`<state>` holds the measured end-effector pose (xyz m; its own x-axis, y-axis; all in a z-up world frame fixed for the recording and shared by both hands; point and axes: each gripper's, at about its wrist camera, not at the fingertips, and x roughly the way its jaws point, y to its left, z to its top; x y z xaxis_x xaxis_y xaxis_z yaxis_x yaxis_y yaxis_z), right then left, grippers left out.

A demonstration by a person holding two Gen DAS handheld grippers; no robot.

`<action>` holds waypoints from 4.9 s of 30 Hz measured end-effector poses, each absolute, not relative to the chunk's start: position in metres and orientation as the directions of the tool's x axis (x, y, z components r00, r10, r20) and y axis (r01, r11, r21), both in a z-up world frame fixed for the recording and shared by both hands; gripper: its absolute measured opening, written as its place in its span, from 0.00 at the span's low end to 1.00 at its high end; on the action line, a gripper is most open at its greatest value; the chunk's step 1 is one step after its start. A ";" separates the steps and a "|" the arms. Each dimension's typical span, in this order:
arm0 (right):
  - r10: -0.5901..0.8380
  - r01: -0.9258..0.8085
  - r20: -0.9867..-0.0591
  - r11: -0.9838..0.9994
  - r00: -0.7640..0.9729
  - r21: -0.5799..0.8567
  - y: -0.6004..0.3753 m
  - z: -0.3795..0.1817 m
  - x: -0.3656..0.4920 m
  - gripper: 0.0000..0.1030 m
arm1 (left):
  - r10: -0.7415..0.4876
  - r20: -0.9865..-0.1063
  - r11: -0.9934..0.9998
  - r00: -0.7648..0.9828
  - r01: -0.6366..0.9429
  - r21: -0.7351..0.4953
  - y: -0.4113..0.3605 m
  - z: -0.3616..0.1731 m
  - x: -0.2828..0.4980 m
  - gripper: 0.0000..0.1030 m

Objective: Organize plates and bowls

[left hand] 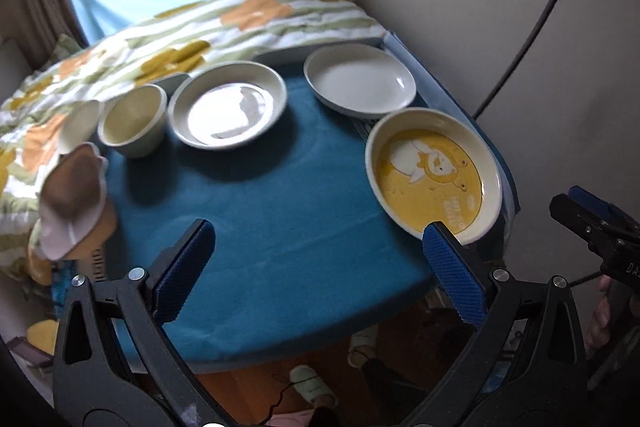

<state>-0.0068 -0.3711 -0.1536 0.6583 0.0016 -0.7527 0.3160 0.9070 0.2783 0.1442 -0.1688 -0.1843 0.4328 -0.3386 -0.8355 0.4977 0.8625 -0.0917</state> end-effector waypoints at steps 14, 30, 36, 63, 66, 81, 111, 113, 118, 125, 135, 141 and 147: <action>0.296 0.281 -0.788 0.819 0.540 0.500 -0.468 -0.260 0.043 0.41 | -0.331 -0.934 0.830 0.132 0.511 -0.222 -0.269 -0.305 0.206 0.60; 0.320 0.248 -0.769 0.818 0.554 0.519 -0.489 -0.267 0.063 0.12 | -0.369 -0.926 0.816 0.080 0.504 -0.281 -0.265 -0.318 0.233 0.18; 0.293 0.246 -0.786 0.840 0.545 0.484 -0.484 -0.265 0.064 0.11 | -0.341 -0.933 0.821 0.114 0.520 -0.236 -0.271 -0.316 0.233 0.17; 0.309 -0.020 -0.774 0.934 0.553 0.358 -0.426 -0.195 0.103 0.12 | -0.310 -0.878 0.907 0.365 0.389 -0.159 -0.213 -0.215 0.195 0.17; 0.338 -0.081 -0.766 0.932 0.547 0.353 -0.403 -0.185 0.116 0.12 | -0.294 -0.872 0.926 0.392 0.342 -0.158 -0.183 -0.200 0.192 0.17; 0.415 -0.192 -0.774 0.909 0.478 0.369 -0.259 -0.211 0.143 0.12 | -0.226 -0.889 0.968 0.398 0.198 -0.157 -0.014 -0.221 0.192 0.17; 0.400 -0.128 -0.793 0.913 0.458 0.387 -0.201 -0.274 0.144 0.12 | -0.257 -0.899 0.952 0.355 0.252 -0.172 0.046 -0.297 0.202 0.17; 0.410 -0.113 -0.793 0.908 0.451 0.404 -0.202 -0.275 0.146 0.12 | -0.250 -0.902 0.954 0.351 0.250 -0.166 0.044 -0.298 0.203 0.18; 0.409 -0.096 -0.794 0.906 0.449 0.412 -0.200 -0.276 0.148 0.12 | -0.239 -0.909 0.954 0.340 0.258 -0.154 0.040 -0.298 0.206 0.19; 0.417 -0.101 -0.781 0.901 0.465 0.421 -0.196 -0.275 0.147 0.28 | -0.200 -0.908 0.958 0.369 0.266 -0.103 0.034 -0.297 0.200 0.84; 0.387 -0.094 -0.779 0.914 0.494 0.395 -0.198 -0.233 0.134 0.66 | -0.208 -0.897 0.956 0.389 0.276 -0.101 0.036 -0.259 0.182 0.85; 0.294 -0.050 -0.754 0.943 0.587 0.329 -0.208 -0.167 0.112 0.85 | -0.249 -0.807 0.941 0.535 0.332 -0.071 0.027 -0.176 0.171 0.90; 0.056 0.065 -0.703 0.988 0.709 0.143 -0.223 -0.118 0.087 0.99 | -0.396 -0.704 0.867 0.589 0.493 -0.075 -0.019 -0.115 0.198 1.00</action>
